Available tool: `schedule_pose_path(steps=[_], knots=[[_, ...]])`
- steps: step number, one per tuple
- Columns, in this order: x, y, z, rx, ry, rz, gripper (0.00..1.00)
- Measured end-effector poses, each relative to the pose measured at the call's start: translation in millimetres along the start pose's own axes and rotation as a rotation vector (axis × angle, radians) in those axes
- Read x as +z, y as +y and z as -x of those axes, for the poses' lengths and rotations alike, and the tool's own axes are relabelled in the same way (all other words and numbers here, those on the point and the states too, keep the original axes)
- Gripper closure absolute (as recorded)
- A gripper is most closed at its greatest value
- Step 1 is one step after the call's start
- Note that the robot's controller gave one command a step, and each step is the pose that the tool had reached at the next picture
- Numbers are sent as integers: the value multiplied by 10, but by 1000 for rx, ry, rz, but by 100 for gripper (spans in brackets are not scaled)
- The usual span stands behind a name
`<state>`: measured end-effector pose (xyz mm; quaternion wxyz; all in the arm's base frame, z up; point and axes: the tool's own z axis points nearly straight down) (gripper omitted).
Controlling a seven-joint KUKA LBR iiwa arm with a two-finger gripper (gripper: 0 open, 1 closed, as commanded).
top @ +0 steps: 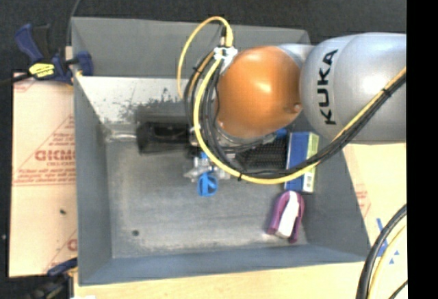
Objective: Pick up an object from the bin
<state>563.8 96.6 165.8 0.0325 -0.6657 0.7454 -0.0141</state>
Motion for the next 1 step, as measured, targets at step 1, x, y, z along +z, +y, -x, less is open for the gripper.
schedule_pose_path(steps=[1], knots=[[68,113,46,0,2,11,100]])
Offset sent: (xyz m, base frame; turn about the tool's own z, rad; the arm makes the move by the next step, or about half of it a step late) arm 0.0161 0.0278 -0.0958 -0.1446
